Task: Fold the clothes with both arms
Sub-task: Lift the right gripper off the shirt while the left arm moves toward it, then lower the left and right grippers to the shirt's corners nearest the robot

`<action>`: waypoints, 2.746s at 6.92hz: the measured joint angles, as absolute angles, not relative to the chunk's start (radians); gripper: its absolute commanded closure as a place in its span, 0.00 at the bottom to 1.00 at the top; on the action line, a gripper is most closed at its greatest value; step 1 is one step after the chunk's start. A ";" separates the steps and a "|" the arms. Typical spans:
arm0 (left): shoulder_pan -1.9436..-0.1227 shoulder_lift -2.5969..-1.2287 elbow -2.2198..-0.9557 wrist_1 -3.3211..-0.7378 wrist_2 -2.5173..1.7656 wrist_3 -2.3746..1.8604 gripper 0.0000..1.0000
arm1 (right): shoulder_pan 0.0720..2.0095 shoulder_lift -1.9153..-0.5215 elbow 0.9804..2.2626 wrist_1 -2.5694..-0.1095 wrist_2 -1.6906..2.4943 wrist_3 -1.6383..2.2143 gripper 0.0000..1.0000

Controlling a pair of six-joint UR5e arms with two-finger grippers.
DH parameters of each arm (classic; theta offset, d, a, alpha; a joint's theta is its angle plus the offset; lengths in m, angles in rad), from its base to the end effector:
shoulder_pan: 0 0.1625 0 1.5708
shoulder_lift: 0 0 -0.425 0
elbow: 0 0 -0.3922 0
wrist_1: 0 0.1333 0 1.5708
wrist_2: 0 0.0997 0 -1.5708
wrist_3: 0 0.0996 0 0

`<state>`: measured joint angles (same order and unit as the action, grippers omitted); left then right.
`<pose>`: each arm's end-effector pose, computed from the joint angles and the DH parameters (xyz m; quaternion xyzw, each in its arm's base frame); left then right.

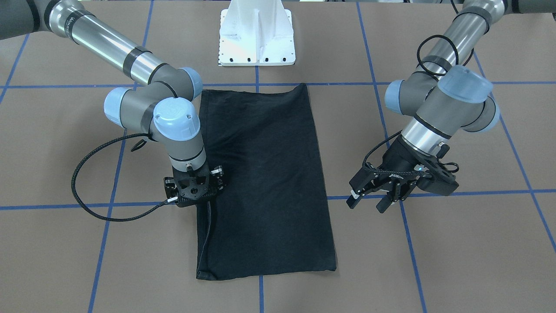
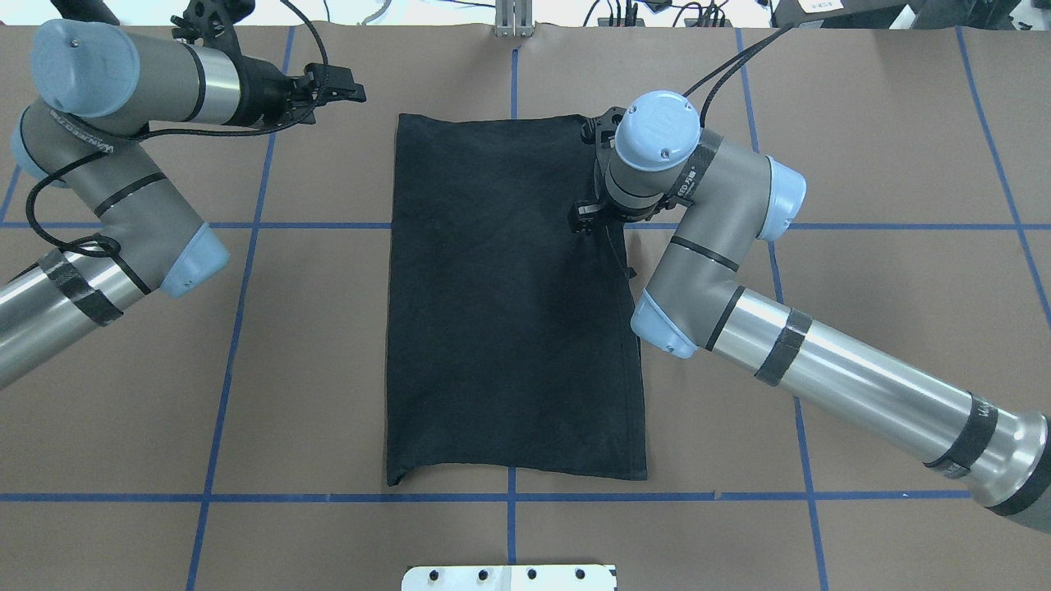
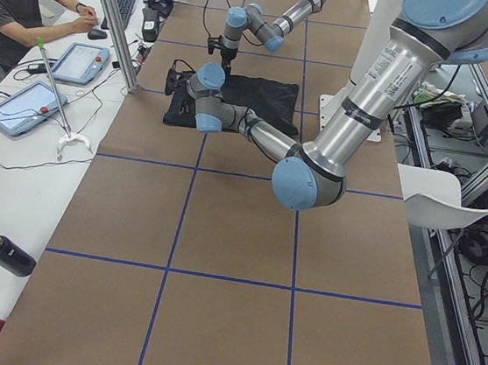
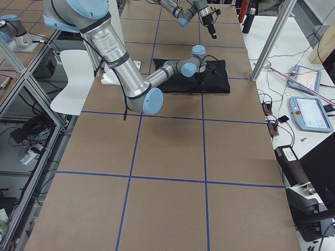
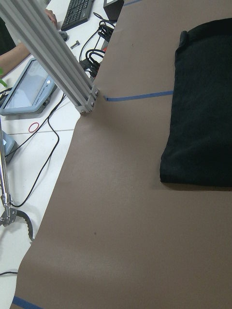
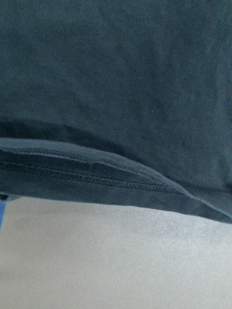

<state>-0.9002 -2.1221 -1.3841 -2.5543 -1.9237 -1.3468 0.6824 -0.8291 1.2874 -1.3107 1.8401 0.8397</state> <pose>0.3589 -0.6116 0.3081 0.2114 0.5930 -0.1518 0.7620 -0.5357 -0.5730 0.3090 0.1306 -0.3465 -0.0698 0.9263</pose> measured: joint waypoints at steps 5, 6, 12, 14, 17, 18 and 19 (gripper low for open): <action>-0.899 -2.122 -1.390 -2.545 -1.922 -1.347 0.00 | 0.738 -0.835 1.233 -1.306 1.872 0.781 0.01; -0.899 -2.122 -1.393 -2.541 -1.922 -1.347 0.00 | 0.754 -0.841 1.231 -1.306 1.891 0.768 0.01; -0.806 -1.952 -1.703 -2.448 -1.943 -1.535 0.00 | 0.832 -1.003 1.559 -1.322 2.128 0.871 0.00; -0.666 -1.864 -1.832 -2.445 -1.915 -1.724 0.00 | 0.811 -1.134 1.762 -1.321 2.177 1.020 0.00; -0.393 -1.769 -1.911 -2.452 -1.719 -1.934 0.00 | 0.697 -1.236 1.941 -1.308 2.157 1.253 0.00; -0.310 -1.747 -1.915 -2.453 -1.650 -1.980 0.00 | 0.653 -1.259 1.983 -1.307 2.133 1.294 0.00; -0.250 -1.729 -1.916 -2.453 -1.602 -2.007 0.00 | 0.620 -1.282 2.018 -1.307 2.116 1.323 0.00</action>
<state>-0.2502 -1.7291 -1.9156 -2.4534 -1.6016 -2.0074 0.6197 -1.2817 2.0179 -1.3068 2.1162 1.3228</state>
